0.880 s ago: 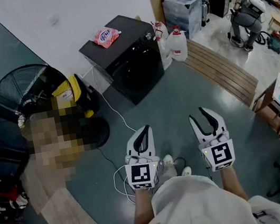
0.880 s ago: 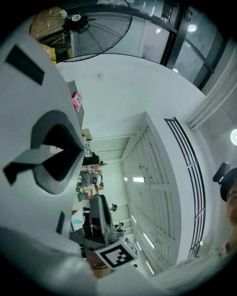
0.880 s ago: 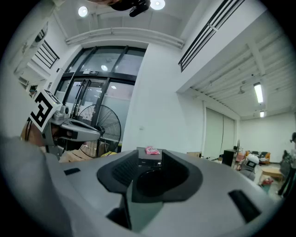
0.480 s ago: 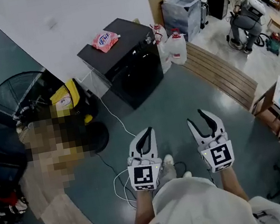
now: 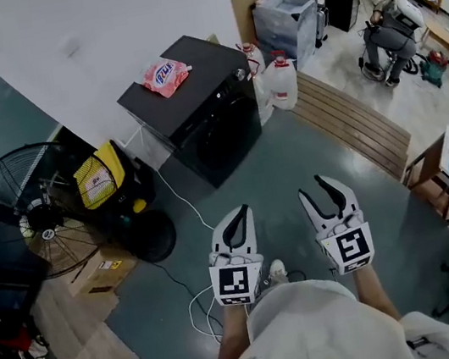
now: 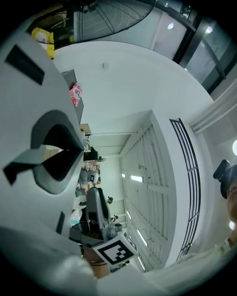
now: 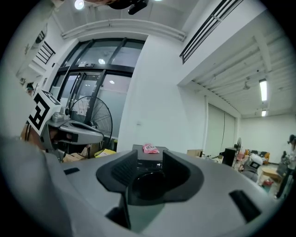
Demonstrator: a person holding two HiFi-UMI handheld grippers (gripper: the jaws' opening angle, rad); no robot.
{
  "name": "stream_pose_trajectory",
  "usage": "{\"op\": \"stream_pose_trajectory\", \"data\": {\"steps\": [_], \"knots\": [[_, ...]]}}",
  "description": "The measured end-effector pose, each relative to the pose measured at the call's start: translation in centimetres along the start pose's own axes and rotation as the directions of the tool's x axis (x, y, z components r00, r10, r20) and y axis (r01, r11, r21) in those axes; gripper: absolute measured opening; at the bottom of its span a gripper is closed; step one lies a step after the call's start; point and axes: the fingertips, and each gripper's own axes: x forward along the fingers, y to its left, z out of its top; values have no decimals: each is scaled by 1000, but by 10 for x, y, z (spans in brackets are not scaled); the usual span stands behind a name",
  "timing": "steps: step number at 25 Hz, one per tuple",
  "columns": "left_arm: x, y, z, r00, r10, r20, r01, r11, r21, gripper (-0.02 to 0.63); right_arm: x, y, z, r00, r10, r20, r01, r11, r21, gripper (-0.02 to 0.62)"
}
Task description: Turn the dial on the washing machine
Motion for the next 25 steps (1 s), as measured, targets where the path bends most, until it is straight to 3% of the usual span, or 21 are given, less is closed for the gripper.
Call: {"op": "stream_pose_trajectory", "data": {"steps": [7, 16, 25], "knots": [[37, 47, -5, 1000, -29, 4, 29, 1000, -4, 12, 52, -1, 0, 999, -32, -22, 31, 999, -20, 173], [93, 75, -12, 999, -50, -3, 50, 999, -22, 12, 101, -28, -10, 997, -50, -55, 49, 999, -15, 163], [180, 82, -15, 999, -19, -41, 18, 1000, -17, 12, 161, -101, -29, 998, -30, -52, 32, 999, 23, 159]]}}
